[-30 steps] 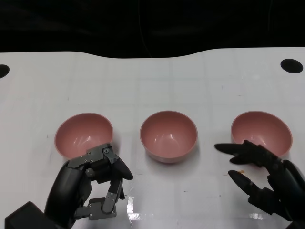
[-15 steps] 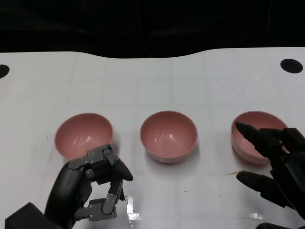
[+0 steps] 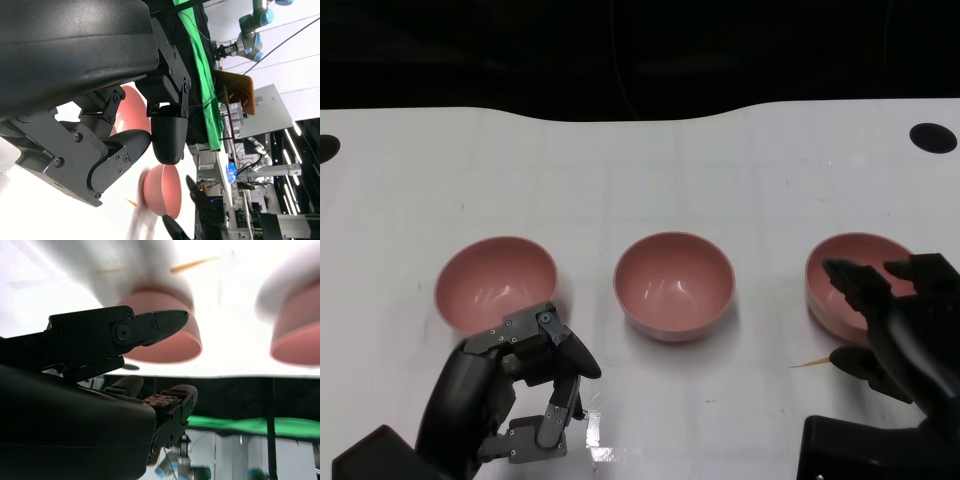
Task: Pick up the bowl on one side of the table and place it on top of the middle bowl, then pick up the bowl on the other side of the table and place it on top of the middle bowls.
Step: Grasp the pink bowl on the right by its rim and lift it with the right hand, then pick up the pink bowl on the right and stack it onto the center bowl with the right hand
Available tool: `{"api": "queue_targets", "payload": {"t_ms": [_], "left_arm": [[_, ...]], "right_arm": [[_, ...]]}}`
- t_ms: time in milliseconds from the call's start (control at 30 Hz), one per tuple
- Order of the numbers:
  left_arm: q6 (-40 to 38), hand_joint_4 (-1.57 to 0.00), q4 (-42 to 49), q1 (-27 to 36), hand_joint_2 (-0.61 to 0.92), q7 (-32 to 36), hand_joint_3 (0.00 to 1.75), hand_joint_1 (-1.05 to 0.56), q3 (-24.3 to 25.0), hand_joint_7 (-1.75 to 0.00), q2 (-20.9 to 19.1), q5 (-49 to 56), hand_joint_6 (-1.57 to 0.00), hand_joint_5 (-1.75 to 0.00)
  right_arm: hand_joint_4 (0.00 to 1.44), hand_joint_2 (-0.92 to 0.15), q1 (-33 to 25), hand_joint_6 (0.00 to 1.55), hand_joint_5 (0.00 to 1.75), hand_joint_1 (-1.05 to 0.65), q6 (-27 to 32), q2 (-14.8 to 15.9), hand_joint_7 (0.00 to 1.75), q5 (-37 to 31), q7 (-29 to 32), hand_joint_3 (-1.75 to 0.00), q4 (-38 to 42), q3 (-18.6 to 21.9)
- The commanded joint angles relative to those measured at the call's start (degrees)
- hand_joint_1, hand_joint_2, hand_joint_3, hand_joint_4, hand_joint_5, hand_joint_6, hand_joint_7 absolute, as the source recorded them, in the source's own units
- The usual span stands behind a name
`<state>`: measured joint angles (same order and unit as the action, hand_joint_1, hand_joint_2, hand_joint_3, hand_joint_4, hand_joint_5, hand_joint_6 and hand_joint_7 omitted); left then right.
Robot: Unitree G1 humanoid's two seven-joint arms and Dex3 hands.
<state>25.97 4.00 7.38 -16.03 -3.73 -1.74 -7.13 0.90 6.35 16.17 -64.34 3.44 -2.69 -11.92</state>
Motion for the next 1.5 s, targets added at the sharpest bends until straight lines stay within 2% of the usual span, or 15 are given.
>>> {"api": "queue_targets", "payload": {"t_ms": [33, 267, 367, 400, 467, 500, 567, 633, 700, 733, 867, 900, 933, 1033, 1500], "left_arm": [[-0.6, -0.83, -0.9, 0.5, 0.43, -0.1, 1.25, -0.18, 0.4, -1.38, -0.5, -0.6, -0.81, -1.71], [-0.2, -0.82, -1.2, 0.7, 0.43, 0.3, 1.24, -0.18, 0.4, -1.38, -0.4, 0.1, -0.80, -1.70], [-0.1, -0.82, -1.2, 0.7, 0.43, 0.3, 1.25, -0.18, 0.3, -1.38, -0.3, 0.0, -0.80, -1.70], [-0.1, -0.82, -1.3, 0.8, 0.42, 0.3, 1.25, -0.18, 0.3, -1.38, -0.2, 0.0, -0.80, -1.70], [-0.4, -0.82, -1.5, 0.9, 0.42, 0.4, 1.25, -0.19, 0.2, -1.38, -0.2, 0.2, -0.80, -1.71], [-0.5, -0.82, -1.6, 0.9, 0.41, 0.4, 1.25, -0.20, 0.1, -1.39, -0.1, 0.2, -0.80, -1.71], [-0.5, -0.82, -1.6, 0.9, 0.41, 0.4, 1.25, -0.21, 0.1, -1.39, -0.1, 0.3, -0.80, -1.71], [-0.5, -0.82, -1.5, 1.0, 0.41, 0.4, 1.25, -0.20, 0.0, -1.40, 0.0, 0.2, -0.80, -1.72], [-0.3, -0.82, -1.6, 1.0, 0.41, 0.5, 1.25, -0.20, 0.0, -1.40, 0.0, 0.4, -0.80, -1.72], [-0.3, -0.82, -1.6, 1.0, 0.41, 0.6, 1.26, -0.20, -0.1, -1.40, 0.0, 0.6, -0.80, -1.72], [-0.2, -0.82, -1.7, 1.1, 0.41, 0.6, 1.26, -0.21, -0.1, -1.40, 0.0, 0.8, -0.80, -1.72], [0.1, -0.82, -1.6, 1.1, 0.41, 0.6, 1.26, -0.20, -0.1, -1.39, 0.0, 0.8, -0.80, -1.71], [0.2, -0.82, -1.4, 1.0, 0.41, 0.6, 1.26, -0.20, -0.1, -1.39, 0.1, 0.7, -0.80, -1.71], [-0.4, -0.82, -1.4, 0.9, 0.42, 0.6, 1.27, -0.19, 0.0, -1.38, 0.1, 0.3, -0.81, -1.71], [-0.5, -0.82, -0.9, 0.4, 0.42, 0.8, 1.27, -0.19, 0.0, -1.38, 0.1, 0.6, -0.81, -1.70]], "right_arm": [[0.21, -0.82, 2.8, 0.38, 0.46, -0.60, 1.4, 1.2, 0.04, 0.7, 0.8, 0.00, 5.5, -1.2], [0.34, -0.88, 9.4, 0.43, 0.34, -0.58, 3.1, 1.2, 0.02, 1.7, 4.2, -0.01, 19.1, -4.9], [0.50, -0.90, 11.7, 0.55, 0.35, -0.45, 0.8, 1.1, 0.05, 4.2, 9.9, -0.01, 24.9, -5.5], [0.65, -0.90, 12.4, 0.65, 0.42, -0.36, -0.4, 1.3, 0.09, 5.0, 12.1, 0.00, 26.5, -5.7], [0.81, -0.91, 13.7, 0.95, 0.96, -0.25, -4.3, 1.9, 0.09, 7.2, 17.2, 0.00, 29.3, -5.9], [0.85, -0.91, 14.2, 1.14, 1.42, -0.21, -5.9, 2.2, 0.16, 8.1, 19.3, -0.01, 30.2, -6.0], [0.89, -0.92, 15.2, 1.26, 1.66, -0.20, -8.2, 2.7, 0.22, 8.8, 22.8, -0.04, 31.6, -6.5], [0.90, -0.91, 16.2, 0.90, 1.73, -0.19, -10.1, 3.1, 1.24, 9.2, 25.8, -0.05, 32.7, -7.0], [0.91, -0.92, 17.4, 0.75, 1.74, -0.18, -12.7, 3.1, 1.62, 9.9, 28.9, -0.09, 33.5, -7.3], [0.92, -0.92, 17.9, 0.73, 1.74, -0.19, -13.7, 3.2, 1.68, 10.2, 30.0, -0.11, 33.7, -7.5], [0.94, -0.89, 19.1, 0.72, 1.75, -0.15, -17.6, 2.8, 1.74, 11.1, 33.7, -0.15, 31.5, -8.1], [0.95, -0.80, 19.2, 0.72, 1.75, -0.14, -18.4, 2.5, 1.74, 11.4, 34.2, -0.32, 30.5, -8.3], [0.95, -0.60, 19.5, 0.73, 1.75, -0.13, -19.3, 2.4, 1.75, 11.5, 34.7, -0.70, 29.5, -8.5], [0.96, -0.39, 19.9, 0.73, 1.75, -0.14, -19.9, 1.8, 1.75, 11.3, 34.4, -1.06, 26.7, -9.2], [0.98, -0.22, 25.1, 0.79, 1.75, -0.10, -23.9, -3.5, 1.67, 12.7, 27.8, -1.27, 22.9, -13.9]]}}
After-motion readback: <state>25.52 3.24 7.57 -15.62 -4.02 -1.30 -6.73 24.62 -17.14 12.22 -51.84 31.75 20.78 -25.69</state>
